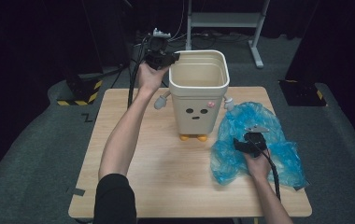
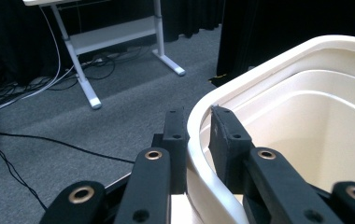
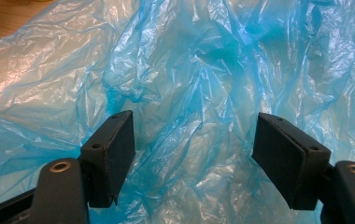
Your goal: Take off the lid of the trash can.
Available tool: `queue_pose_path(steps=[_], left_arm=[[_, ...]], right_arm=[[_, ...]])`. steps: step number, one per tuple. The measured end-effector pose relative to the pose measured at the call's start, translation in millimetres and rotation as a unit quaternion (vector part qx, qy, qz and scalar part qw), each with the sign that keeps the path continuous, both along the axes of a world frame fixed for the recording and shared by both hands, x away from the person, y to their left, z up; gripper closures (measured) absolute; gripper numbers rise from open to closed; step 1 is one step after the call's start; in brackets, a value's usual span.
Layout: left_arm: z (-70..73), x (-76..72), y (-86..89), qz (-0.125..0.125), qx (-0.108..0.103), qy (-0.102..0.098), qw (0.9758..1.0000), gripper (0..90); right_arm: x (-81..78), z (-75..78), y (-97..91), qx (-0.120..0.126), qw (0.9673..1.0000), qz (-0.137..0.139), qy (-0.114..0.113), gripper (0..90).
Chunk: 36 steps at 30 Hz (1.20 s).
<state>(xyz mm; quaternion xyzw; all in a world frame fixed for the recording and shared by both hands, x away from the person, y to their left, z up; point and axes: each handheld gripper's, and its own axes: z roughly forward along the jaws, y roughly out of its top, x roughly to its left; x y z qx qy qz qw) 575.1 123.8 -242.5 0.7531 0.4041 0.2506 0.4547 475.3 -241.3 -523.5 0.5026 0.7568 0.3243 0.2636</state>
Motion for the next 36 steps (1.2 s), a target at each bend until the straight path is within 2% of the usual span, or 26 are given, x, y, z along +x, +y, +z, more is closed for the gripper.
queue_pose_path(steps=[7, 11, 15, 25, 36], left_arm=[[4.7, 0.0, -2.1, 0.000, 0.005, 0.001, 1.0000, 76.8], [9.7, -0.7, -3.3, -0.003, -0.016, -0.001, 0.9999, 76.9], [12.0, -2.4, -7.2, -0.005, 0.001, -0.006, 1.0000, 76.9], [17.1, -10.3, -3.8, -0.009, 0.000, -0.007, 0.9999, 76.9], [21.9, -24.6, 9.4, -0.005, -0.002, -0.011, 0.9999, 76.9]], right_arm=[[0.1, 0.0, -0.2, 0.004, 1.0000, -0.001, 0.003, 29.3], [0.1, 0.2, -0.5, 0.003, 1.0000, -0.001, 0.004, 29.4], [0.2, 0.0, -0.3, 0.005, 1.0000, -0.001, 0.004, 29.4], [0.5, 0.0, -0.9, 0.004, 1.0000, 0.000, 0.004, 29.4], [0.6, 0.2, -1.1, 0.004, 1.0000, 0.000, 0.005, 29.4]])
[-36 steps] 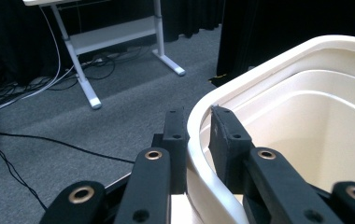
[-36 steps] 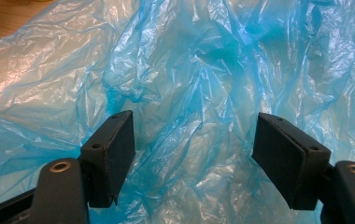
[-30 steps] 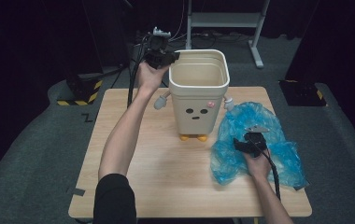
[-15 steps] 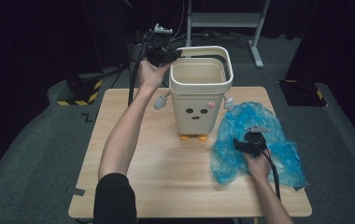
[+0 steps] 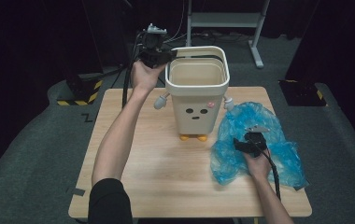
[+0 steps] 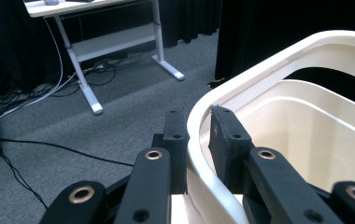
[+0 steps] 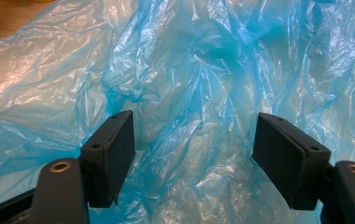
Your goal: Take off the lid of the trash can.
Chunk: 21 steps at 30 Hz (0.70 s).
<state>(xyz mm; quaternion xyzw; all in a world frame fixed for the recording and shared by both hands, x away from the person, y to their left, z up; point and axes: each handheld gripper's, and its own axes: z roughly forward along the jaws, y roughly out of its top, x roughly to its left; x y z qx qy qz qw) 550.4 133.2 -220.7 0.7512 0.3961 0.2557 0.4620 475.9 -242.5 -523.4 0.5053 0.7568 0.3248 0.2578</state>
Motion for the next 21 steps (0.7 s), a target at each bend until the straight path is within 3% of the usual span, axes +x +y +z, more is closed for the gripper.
queue_pose_path(steps=[21], left_arm=[[-2.8, -24.1, 36.0, 0.020, -0.006, 0.003, 0.9998, 76.9]], right_arm=[[-0.1, 0.0, 0.2, 0.002, 1.0000, 0.000, 0.001, 29.4]])
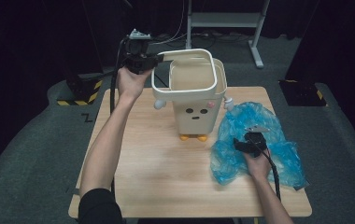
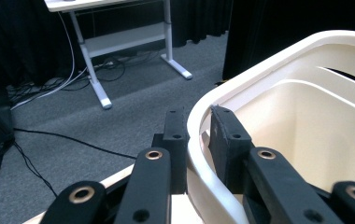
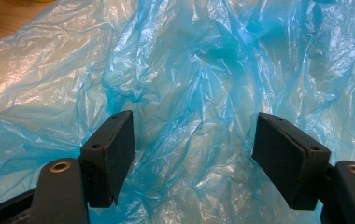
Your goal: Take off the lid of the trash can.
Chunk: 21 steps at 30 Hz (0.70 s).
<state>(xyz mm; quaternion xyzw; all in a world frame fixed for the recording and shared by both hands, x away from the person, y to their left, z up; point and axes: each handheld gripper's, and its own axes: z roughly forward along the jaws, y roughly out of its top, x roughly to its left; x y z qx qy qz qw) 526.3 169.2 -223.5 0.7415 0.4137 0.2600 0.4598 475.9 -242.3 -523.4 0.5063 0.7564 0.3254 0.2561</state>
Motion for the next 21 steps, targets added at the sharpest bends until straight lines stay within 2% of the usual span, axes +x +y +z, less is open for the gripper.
queue_pose_path(steps=[8, 15, 21], left_arm=[[-1.3, -7.8, 9.2, 0.003, -0.001, 0.004, 1.0000, 76.9], [-3.4, -16.2, 19.3, 0.009, -0.018, 0.002, 0.9998, 76.9], [-4.9, -22.9, 27.2, 0.015, -0.018, 0.002, 0.9997, 76.9]], right_arm=[[0.0, 0.0, 0.0, -0.001, 1.0000, 0.000, -0.001, 29.4], [0.0, 0.0, 0.0, -0.001, 1.0000, 0.000, -0.001, 29.4], [0.1, 0.0, -0.1, -0.001, 1.0000, 0.000, -0.001, 29.4]])
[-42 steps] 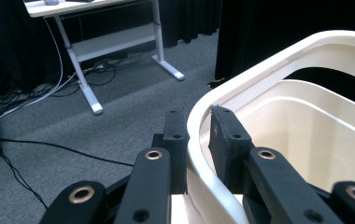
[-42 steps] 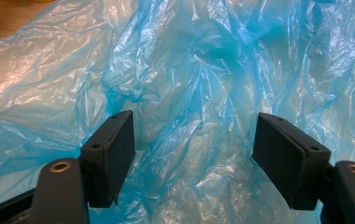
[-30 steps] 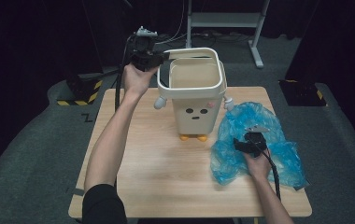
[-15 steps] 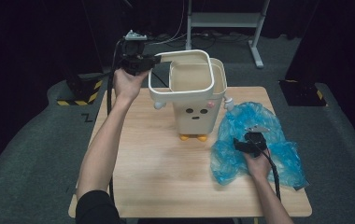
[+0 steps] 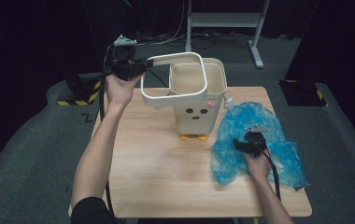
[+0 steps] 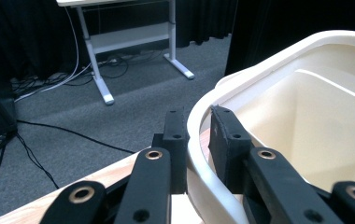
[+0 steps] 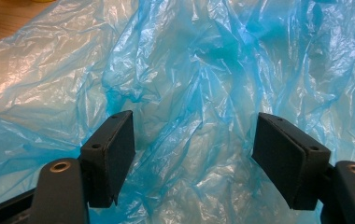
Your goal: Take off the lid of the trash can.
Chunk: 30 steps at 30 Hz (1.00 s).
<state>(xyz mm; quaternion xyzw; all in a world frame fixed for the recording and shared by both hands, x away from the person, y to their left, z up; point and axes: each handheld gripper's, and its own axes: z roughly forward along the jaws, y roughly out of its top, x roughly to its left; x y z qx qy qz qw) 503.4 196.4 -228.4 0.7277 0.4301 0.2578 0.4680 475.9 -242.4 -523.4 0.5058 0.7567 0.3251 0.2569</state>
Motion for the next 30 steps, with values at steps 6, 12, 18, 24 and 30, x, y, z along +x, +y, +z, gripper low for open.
queue_pose_path(steps=[6, 12, 18, 24, 30], left_arm=[[-2.5, -6.0, 5.8, 0.003, -0.003, 0.000, 1.0000, 76.9], [-4.5, -12.7, 10.4, 0.004, -0.004, 0.000, 1.0000, 76.9], [-6.8, -18.8, 15.6, 0.005, -0.005, -0.001, 1.0000, 76.9], [-12.1, -23.9, 20.1, 0.006, -0.012, 0.004, 0.9999, 76.9], [-15.6, -27.3, 22.2, 0.011, -0.007, 0.003, 0.9999, 76.9]], right_arm=[[0.0, 0.0, -0.1, -0.001, 1.0000, 0.001, -0.001, 29.3], [0.0, 0.0, 0.0, -0.001, 1.0000, 0.000, 0.000, 29.4], [0.1, -0.1, 0.1, 0.000, 1.0000, 0.000, 0.000, 29.4], [0.1, -0.1, 0.2, 0.001, 1.0000, -0.001, 0.000, 29.4], [0.1, -0.1, 0.2, 0.000, 1.0000, 0.000, 0.000, 29.4]])
